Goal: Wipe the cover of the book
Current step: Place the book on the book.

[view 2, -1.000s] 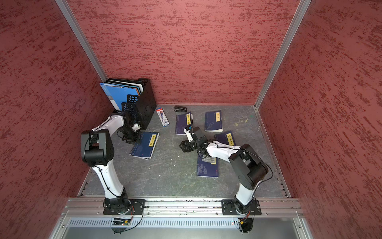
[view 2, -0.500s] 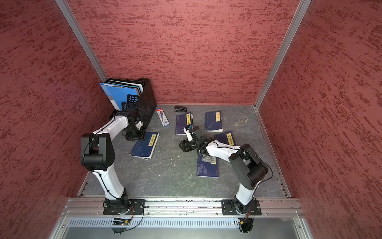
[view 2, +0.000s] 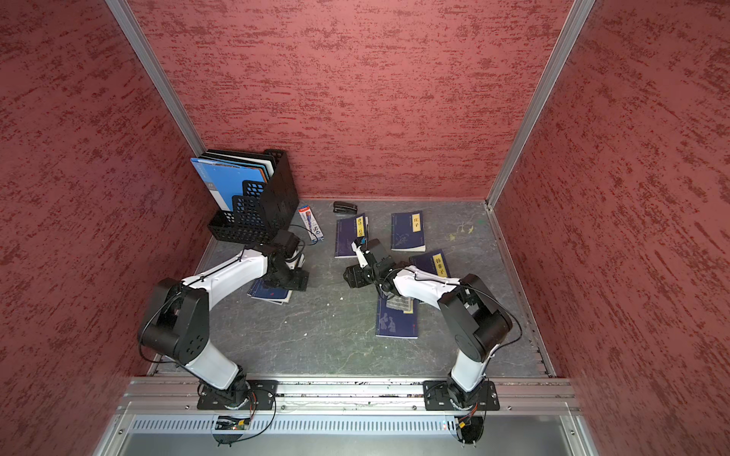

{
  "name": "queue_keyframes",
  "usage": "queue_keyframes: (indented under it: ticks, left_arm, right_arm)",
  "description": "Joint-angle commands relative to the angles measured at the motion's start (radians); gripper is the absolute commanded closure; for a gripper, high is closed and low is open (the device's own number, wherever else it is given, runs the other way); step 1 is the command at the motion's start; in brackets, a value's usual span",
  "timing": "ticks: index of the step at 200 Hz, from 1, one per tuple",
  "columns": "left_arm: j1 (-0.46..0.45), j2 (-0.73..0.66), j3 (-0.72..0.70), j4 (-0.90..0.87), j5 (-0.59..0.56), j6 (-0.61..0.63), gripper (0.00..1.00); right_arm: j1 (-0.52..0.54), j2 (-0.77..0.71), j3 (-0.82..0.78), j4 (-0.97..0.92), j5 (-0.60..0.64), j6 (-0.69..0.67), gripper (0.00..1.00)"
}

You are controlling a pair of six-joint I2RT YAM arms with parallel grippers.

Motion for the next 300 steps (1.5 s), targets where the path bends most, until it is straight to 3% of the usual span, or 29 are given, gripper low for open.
queue_keyframes:
  ticks: [1,114,300]
  left_arm:
    - [-0.004,0.004,-0.008,0.02,-0.067,-0.046,0.07]
    - [0.001,0.085,-0.004,-0.052,-0.149,-0.083,0.08]
    - [0.078,0.011,-0.051,-0.122,-0.123,-0.13,0.08]
  right_arm:
    - [-0.004,-0.004,0.014,-0.022,0.038,0.017,0.27]
    - [-0.004,0.013,0.034,-0.035,0.043,0.016,0.27]
    - [-0.004,0.004,0.012,-0.026,0.041,0.001,0.27]
